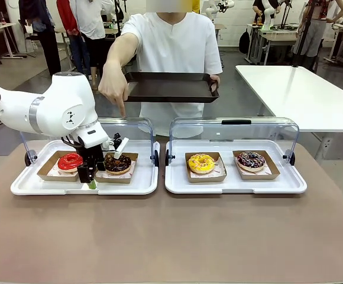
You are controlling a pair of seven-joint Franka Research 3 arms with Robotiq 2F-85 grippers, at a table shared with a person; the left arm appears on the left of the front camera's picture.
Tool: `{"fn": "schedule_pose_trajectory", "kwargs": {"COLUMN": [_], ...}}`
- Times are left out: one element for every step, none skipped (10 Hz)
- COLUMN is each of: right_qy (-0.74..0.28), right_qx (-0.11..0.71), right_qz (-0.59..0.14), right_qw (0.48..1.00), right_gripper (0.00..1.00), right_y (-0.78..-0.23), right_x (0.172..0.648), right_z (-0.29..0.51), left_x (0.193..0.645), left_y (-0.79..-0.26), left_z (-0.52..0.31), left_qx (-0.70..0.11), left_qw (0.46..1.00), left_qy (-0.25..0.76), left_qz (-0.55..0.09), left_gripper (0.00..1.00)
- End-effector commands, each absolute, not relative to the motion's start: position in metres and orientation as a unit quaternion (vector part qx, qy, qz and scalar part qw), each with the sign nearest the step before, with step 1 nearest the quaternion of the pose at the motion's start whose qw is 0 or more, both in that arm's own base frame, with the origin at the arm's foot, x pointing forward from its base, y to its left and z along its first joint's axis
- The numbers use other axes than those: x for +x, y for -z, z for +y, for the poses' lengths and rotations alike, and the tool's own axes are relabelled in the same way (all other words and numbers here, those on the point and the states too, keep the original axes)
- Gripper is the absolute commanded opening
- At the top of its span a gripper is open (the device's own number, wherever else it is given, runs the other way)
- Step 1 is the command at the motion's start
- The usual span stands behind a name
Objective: Provide the desired donut to the person.
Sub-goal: Pick up and lift the Paper togo box containing the Donut pointed at by the person.
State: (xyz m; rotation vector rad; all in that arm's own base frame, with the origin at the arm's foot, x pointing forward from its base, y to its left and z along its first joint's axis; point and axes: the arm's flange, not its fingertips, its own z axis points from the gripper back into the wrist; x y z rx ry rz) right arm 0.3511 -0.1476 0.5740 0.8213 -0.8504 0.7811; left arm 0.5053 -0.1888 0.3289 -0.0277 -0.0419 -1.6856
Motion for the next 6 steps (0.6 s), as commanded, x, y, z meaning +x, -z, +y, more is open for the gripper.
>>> {"fn": "schedule_pose_trajectory", "kwargs": {"right_qy": [-0.360,-0.360,-0.360,-0.360,-0.360,-0.360], "right_qx": [0.383,0.383,0.383,0.383,0.383,0.383], "right_qz": [-0.397,-0.397,-0.397,-0.397,-0.397,-0.397], "right_qw": [0.753,0.753,0.753,0.753,0.753,0.753], "right_gripper": [1.00,1.00,1.00,1.00,1.00,1.00], "right_y": [-0.5734,-0.5734,-0.5734,-0.5734,-0.5734,-0.5734], "right_x": [0.3522,0.3522,0.3522,0.3522,0.3522,0.3522], "right_z": [-0.1469,-0.1469,-0.1469,-0.1469,-0.1469,-0.1469], "left_x": [0.5109,0.5108,0.5110,0.5108,0.5106,0.5106], "left_y": [-0.3292,-0.3289,-0.3278,-0.3270,-0.3265,-0.3257], "left_z": [-0.1905,-0.1897,-0.1896,-0.1899,-0.1899,-0.1896], "left_qx": [0.004,0.004,0.003,0.001,0.000,-0.001], "left_qw": [0.670,0.669,0.670,0.670,0.669,0.669], "left_qy": [0.742,0.743,0.742,0.743,0.743,0.743], "left_qz": [-0.013,-0.010,-0.008,-0.007,-0.007,-0.006], "left_gripper": [0.37,0.00,0.00,0.00,0.20,0.11]}}
